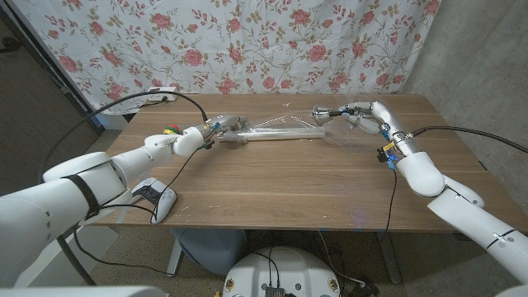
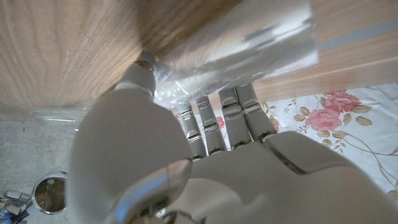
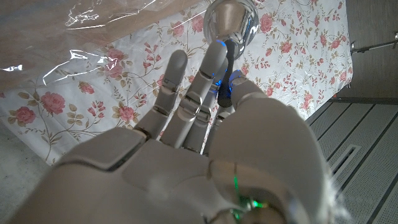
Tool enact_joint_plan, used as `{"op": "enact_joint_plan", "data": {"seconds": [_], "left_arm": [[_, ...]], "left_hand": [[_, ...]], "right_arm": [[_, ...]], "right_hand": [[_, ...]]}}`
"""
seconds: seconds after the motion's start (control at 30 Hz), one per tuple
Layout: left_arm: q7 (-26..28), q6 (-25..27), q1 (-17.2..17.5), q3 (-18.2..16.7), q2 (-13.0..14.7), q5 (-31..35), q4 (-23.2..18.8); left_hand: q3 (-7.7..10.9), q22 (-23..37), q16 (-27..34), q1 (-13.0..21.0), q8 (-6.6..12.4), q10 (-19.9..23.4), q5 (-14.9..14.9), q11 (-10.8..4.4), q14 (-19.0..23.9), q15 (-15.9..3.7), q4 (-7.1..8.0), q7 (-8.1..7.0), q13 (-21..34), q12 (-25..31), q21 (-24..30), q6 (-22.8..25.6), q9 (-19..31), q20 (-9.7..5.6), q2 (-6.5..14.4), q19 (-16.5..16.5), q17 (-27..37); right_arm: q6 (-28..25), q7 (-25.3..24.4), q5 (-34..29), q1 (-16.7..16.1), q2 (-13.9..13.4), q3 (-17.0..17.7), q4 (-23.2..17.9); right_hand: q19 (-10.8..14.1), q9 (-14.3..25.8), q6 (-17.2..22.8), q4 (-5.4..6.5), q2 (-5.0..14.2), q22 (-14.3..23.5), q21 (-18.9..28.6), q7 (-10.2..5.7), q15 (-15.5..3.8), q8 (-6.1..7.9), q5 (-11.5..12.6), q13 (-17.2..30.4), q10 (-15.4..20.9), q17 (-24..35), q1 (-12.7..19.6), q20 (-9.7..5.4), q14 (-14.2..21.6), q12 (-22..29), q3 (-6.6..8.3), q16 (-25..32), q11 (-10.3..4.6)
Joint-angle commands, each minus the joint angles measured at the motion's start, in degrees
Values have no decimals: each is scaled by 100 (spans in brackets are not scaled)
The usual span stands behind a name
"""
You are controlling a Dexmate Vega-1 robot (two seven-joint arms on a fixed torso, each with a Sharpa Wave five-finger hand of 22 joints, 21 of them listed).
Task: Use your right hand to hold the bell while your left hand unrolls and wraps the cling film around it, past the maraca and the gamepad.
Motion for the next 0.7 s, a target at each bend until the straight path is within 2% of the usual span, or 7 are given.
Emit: {"op": "enact_joint_plan", "data": {"seconds": [0.03, 0.13, 0.3, 0.43, 0.7], "left_arm": [[24, 95, 509, -817, 162, -146, -779], [4, 128, 609, -997, 154, -277, -878], [-228, 228, 799, -1352, 257, -608, -1336], [-153, 227, 976, -1609, 280, -757, -1619], [-403, 211, 1266, -1960, 308, -1101, -2071]], "left_hand": [[17, -56, -27, 410, 546, 908, -26, -894, 1624, -1659, 3, -337, 2082, 499, 64, 359, 1883, -716, 515, 728, -7], [18, -70, -30, 411, 536, 912, -42, -899, 1627, -1659, -2, -342, 2093, 502, 84, 358, 1879, -717, 516, 724, -2], [27, -97, -48, 422, 521, 953, -61, -903, 1639, -1663, -17, -347, 2058, 483, 126, 408, 1847, -722, 510, 740, -13], [40, -118, -51, 445, 525, 980, -55, -894, 1679, -1662, -37, -331, 2113, 517, 159, 476, 1834, -733, 488, 768, -21], [84, -142, -66, 472, 533, 983, -31, -867, 1707, -1656, -39, -301, 2153, 519, 214, 484, 1913, -719, 468, 730, 11]], "right_arm": [[11, -40, -9, -52, 17, 49, -20], [17, -36, -17, -50, 14, 55, -11], [29, -38, -17, -44, 26, 59, 6], [47, -46, -12, -38, 47, 52, 33], [105, -59, -20, -23, 71, 40, 83]], "right_hand": [[-4, 9, 30, -5, -6, 8, 23, -37, -4, -7, 39, 32, 8, 21, -49, -882, 37, -21, 31, -8, -33], [-5, 8, 27, -5, -5, 8, 23, -41, -4, -9, 40, 29, 10, 21, -50, -882, 39, -25, 32, -8, -20], [-7, 8, 25, -8, -6, 7, 22, -41, -5, -9, 40, 34, 11, 20, -48, -882, 39, -26, 35, -11, -30], [-6, 8, 30, -7, -5, 7, 23, -39, -3, -8, 40, 25, 19, 21, -50, -881, 38, -33, 37, -13, -26], [-7, 7, 30, -8, -6, 7, 23, -41, -4, -9, 39, 41, 18, 19, -51, -881, 39, -31, 40, -19, -23]]}}
